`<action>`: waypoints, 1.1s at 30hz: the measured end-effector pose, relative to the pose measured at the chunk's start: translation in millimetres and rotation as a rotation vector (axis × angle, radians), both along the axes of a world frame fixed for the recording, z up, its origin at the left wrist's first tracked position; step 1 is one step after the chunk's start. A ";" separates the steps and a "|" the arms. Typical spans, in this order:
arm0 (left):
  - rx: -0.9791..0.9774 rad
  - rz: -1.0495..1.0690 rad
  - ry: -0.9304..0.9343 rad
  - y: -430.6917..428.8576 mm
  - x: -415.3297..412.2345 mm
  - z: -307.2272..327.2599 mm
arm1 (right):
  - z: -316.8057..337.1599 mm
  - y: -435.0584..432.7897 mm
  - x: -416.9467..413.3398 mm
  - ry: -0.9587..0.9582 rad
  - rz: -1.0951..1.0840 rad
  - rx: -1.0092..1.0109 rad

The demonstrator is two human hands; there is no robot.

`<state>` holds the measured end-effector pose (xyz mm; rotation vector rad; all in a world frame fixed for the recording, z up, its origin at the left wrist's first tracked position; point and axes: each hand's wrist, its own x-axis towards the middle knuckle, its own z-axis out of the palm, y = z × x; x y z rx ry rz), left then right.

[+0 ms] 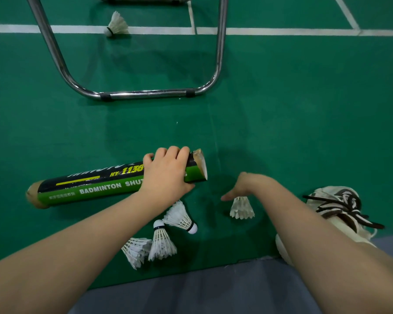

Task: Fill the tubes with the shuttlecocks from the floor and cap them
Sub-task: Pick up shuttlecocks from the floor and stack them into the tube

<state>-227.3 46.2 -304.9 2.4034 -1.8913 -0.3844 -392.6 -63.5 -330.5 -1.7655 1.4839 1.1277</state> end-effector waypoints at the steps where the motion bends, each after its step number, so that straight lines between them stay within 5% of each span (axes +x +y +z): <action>1: 0.008 -0.007 -0.001 0.3 -0.6 -1.5 | -8.4 5.1 -2.1 0.042 -0.003 0.005; 8: 0.040 -0.022 0.009 -2.5 -2.3 -5.0 | -6.9 11.2 -8.4 0.007 -0.018 0.071; 13: 0.024 0.003 0.030 -5.3 3.7 -1.3 | 19.5 -20.8 -4.5 -0.661 -0.586 0.149; 16: 0.011 0.018 0.053 -5.9 6.5 2.1 | 44.9 -33.8 3.2 -0.862 -0.597 0.330; 19: -0.003 0.030 0.058 -6.5 7.9 5.9 | 58.7 -35.9 16.8 -0.876 -0.438 0.399; 27: -0.013 0.043 0.053 -4.7 7.7 9.9 | 60.9 -28.1 43.3 -0.606 -0.047 0.069; 29: -0.015 0.051 0.067 -5.0 7.7 10.9 | 54.8 -22.8 50.4 -0.788 -0.241 -0.048; 33: -0.062 0.092 0.096 -10.8 12.6 16.2 | 50.1 -17.6 60.9 -1.231 -1.319 0.011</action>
